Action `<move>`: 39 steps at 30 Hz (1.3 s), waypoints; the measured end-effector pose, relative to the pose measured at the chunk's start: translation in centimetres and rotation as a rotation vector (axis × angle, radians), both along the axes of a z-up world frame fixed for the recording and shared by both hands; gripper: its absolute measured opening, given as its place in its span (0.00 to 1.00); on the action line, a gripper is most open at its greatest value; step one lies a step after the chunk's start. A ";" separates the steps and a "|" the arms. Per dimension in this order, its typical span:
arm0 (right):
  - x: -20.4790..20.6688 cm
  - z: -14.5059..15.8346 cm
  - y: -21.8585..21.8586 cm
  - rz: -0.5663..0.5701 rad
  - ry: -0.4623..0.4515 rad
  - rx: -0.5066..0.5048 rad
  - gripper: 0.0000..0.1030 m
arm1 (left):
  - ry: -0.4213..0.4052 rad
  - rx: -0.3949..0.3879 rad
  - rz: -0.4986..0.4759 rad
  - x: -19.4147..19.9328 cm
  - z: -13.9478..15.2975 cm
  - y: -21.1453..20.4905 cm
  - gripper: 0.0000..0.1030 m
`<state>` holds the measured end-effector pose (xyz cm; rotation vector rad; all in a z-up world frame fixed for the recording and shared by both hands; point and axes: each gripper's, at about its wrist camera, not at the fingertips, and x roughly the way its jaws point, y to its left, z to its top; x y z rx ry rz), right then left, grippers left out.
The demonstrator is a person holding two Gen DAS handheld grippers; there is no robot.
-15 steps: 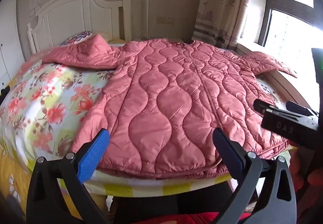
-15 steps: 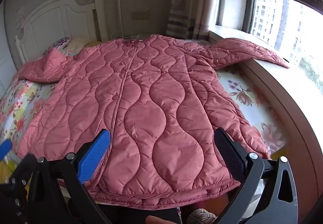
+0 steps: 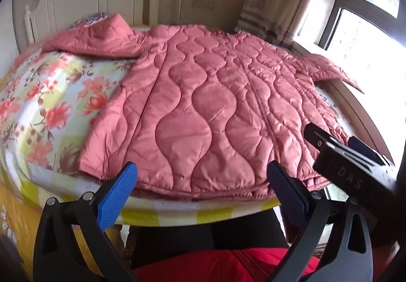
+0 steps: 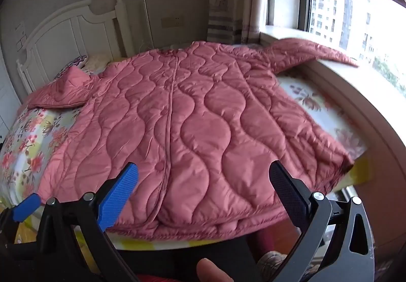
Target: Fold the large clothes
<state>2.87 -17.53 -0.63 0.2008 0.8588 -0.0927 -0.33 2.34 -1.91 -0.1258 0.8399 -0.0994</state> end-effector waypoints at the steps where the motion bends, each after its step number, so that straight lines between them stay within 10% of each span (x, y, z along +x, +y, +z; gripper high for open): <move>1: -0.4 -0.2 0.6 -0.001 0.005 -0.017 0.96 | -0.001 0.000 0.016 0.0 0.0 0.2 0.98; 13: -2.7 -0.9 1.6 0.093 0.049 0.070 0.96 | -0.082 0.067 0.096 -1.4 2.3 0.9 0.98; 24: -5.3 2.0 3.3 0.057 -0.062 -0.188 0.96 | -0.115 0.108 0.054 -3.4 3.0 -0.6 0.98; 39: -5.4 1.9 0.8 0.026 -0.054 -0.150 0.96 | -0.160 0.152 0.055 -3.9 3.9 -1.9 0.98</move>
